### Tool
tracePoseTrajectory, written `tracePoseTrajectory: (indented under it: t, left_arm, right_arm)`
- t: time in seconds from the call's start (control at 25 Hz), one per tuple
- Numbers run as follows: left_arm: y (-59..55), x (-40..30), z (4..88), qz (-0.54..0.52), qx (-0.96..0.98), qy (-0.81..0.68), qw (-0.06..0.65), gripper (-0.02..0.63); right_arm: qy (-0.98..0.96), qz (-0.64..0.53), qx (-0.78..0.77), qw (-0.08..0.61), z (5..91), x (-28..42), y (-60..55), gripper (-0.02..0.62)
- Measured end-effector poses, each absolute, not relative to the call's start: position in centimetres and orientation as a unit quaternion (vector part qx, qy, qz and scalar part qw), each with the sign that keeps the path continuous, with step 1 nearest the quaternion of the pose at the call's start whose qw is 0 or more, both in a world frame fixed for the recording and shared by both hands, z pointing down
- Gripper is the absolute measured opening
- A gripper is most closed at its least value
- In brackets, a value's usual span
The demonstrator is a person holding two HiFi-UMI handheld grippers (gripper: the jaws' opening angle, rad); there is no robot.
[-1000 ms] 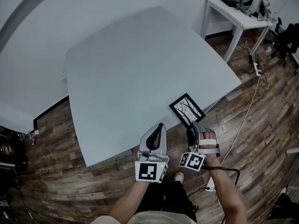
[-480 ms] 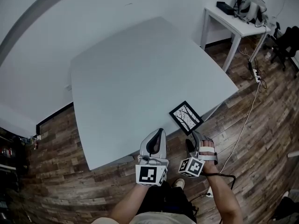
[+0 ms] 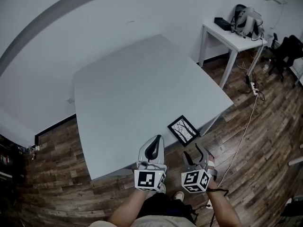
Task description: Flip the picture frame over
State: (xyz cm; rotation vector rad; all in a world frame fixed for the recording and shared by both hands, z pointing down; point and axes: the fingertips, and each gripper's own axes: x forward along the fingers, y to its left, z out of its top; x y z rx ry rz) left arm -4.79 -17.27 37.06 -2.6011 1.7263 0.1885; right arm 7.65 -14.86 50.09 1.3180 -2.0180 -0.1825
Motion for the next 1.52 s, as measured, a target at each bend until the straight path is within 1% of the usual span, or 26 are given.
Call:
tracePoseTrajectory:
  t: [0.28,0.32,0.52,0.68,0.88,1.0,1.52]
  left_arm:
    - [-16.9,-4.5,35.9,0.062,-0.837,0.544,0.006,0.001]
    - [-16.8,-4.4,35.8,0.06,-0.837,0.544,0.003,0.0]
    - [-16.5,-3.9,35.8,0.042,-0.842,0.538,-0.024,0.002]
    - [-16.1,-3.5,36.2,0.033,-0.844,0.533,-0.043,0.001]
    - [-16.2,-3.3,35.7,0.023,-0.849,0.525,-0.055,0.0]
    - [-16.4,-3.5,35.2,0.023,-0.849,0.525,-0.057,0.0]
    - [-16.9,-2.8,34.2,0.024,-0.85,0.524,-0.047,0.001]
  right_arm:
    - [-0.793,-0.011,0.563,0.23,42.7,9.0,-14.4,0.252]
    - [-0.793,-0.009,0.57,0.215,41.8,9.2,-14.3,0.239]
    - [-0.781,0.002,0.601,0.169,38.3,10.9,-14.0,0.208]
    - [-0.774,0.018,0.62,0.129,36.8,12.2,-13.3,0.159]
    - [-0.765,0.005,0.638,0.094,34.7,13.1,-12.9,0.067]
    - [-0.759,0.01,0.647,0.073,33.9,13.7,-12.8,0.027]
    - [-0.751,0.01,0.656,0.071,34.4,15.2,-13.9,0.023]
